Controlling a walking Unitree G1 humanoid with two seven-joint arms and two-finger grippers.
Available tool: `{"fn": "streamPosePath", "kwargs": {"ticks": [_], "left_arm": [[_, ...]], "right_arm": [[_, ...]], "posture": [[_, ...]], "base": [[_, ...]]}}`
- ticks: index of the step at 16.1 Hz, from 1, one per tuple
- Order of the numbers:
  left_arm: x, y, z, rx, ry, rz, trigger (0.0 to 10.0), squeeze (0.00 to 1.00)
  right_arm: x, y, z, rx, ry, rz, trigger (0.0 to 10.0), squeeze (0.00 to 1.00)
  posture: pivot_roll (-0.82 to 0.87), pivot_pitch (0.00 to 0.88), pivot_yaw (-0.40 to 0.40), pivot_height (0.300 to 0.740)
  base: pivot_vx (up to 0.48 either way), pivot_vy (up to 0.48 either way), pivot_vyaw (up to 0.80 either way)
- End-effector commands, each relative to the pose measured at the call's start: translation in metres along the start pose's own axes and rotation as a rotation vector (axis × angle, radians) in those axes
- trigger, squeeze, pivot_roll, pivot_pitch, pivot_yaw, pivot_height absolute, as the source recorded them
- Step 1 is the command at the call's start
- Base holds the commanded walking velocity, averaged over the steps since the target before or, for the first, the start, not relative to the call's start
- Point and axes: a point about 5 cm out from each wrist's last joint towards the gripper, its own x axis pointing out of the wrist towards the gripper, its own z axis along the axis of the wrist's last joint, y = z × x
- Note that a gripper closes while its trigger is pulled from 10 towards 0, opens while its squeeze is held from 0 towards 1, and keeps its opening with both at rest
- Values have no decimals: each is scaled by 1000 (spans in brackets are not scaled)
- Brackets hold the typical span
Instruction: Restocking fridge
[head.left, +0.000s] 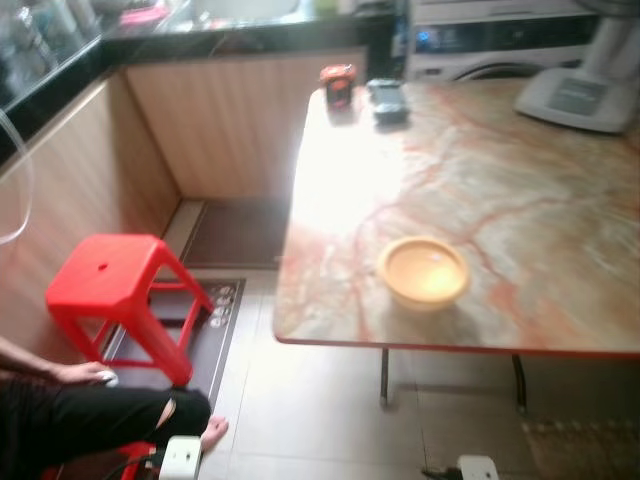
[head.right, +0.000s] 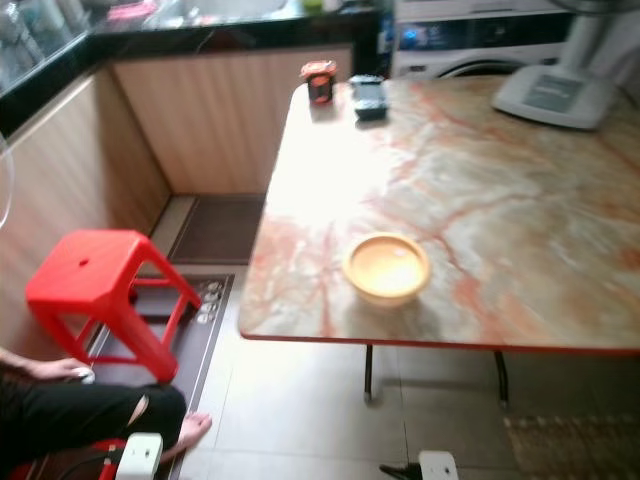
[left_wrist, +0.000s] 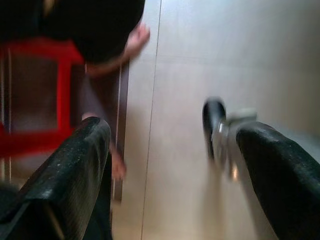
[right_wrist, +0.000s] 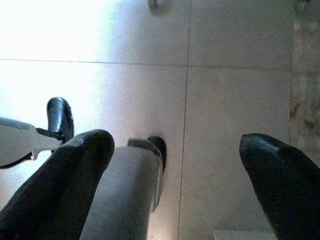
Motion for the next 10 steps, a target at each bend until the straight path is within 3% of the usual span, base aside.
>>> {"fn": "streamPosePath", "kwargs": {"ticks": [1,3,4,5,6,10], "left_arm": [[-1,5,1,-9,-42,25,10000,0],[-2,7,6,10,-112,52,10000,0],[-1,4,24,14,-203,68,10000,0],[-2,-2,60,15,-386,98,10000,0],[-9,2,81,-6,-551,173,10000,0],[-25,16,93,-38,-729,270,10000,0]], "right_arm": [[-1,0,-6,21,11,-2,10000,0],[-1,1,-7,29,11,-1,10000,0],[-1,1,-8,29,12,0,10000,0],[-1,2,-8,30,12,-1,10000,0],[-1,1,-9,39,8,-4,10000,0],[-2,1,-12,36,15,-7,10000,0]], "posture": [[-102,11,95,740],[-97,4,105,740],[-98,1,109,740],[-103,0,114,740],[-102,0,113,740],[-82,0,106,740]], "base": [[0,0,0],[0,0,0],[0,0,0],[0,0,0],[0,0,0],[0,0,0]]}}
